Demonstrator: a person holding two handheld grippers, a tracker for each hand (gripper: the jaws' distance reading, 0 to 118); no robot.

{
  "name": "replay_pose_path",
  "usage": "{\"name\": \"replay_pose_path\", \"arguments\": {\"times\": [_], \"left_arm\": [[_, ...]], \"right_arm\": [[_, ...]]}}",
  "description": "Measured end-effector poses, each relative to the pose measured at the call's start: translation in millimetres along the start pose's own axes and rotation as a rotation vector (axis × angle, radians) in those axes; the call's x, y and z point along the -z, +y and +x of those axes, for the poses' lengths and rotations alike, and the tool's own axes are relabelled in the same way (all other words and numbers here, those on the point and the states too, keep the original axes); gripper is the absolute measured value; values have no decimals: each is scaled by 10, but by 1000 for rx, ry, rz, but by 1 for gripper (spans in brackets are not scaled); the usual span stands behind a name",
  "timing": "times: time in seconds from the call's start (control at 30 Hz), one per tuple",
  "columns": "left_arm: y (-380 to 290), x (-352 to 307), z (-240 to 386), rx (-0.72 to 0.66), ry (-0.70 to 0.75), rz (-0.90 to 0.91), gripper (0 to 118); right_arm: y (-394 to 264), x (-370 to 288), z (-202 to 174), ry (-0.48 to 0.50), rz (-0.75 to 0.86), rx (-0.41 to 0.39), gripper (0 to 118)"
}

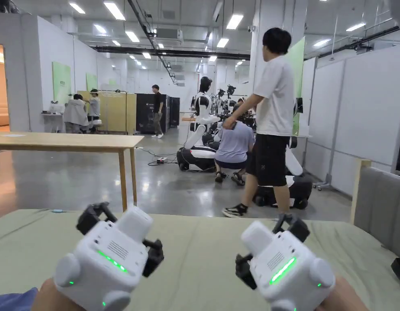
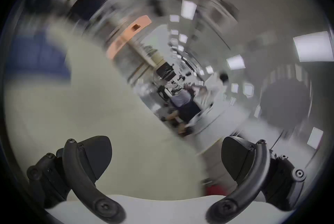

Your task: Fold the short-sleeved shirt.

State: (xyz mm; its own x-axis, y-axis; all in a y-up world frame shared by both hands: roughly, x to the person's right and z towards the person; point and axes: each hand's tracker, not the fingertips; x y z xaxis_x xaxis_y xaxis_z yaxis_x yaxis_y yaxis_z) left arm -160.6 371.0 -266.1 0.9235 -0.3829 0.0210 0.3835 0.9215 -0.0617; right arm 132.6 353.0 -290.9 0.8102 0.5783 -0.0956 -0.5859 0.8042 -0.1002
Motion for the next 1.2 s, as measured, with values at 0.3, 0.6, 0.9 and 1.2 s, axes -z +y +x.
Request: {"name": "replay_pose_path", "arguments": {"times": [0.3, 0.6, 0.9, 1.2], "left_arm": [[-30, 28, 79, -350, 19, 65, 118], [13, 78, 54, -388, -2, 37, 115], [-77, -28, 85, -347, -40, 11, 0], [-359, -283, -531, -313, 112, -41, 0]], "right_arm": [[-163, -50, 208, -26, 44, 618, 118], [-111, -87, 285, -15, 47, 621, 113], [-67, -133, 237, -19, 47, 583, 3], [304, -72, -370, 132, 113, 541, 3]]}}
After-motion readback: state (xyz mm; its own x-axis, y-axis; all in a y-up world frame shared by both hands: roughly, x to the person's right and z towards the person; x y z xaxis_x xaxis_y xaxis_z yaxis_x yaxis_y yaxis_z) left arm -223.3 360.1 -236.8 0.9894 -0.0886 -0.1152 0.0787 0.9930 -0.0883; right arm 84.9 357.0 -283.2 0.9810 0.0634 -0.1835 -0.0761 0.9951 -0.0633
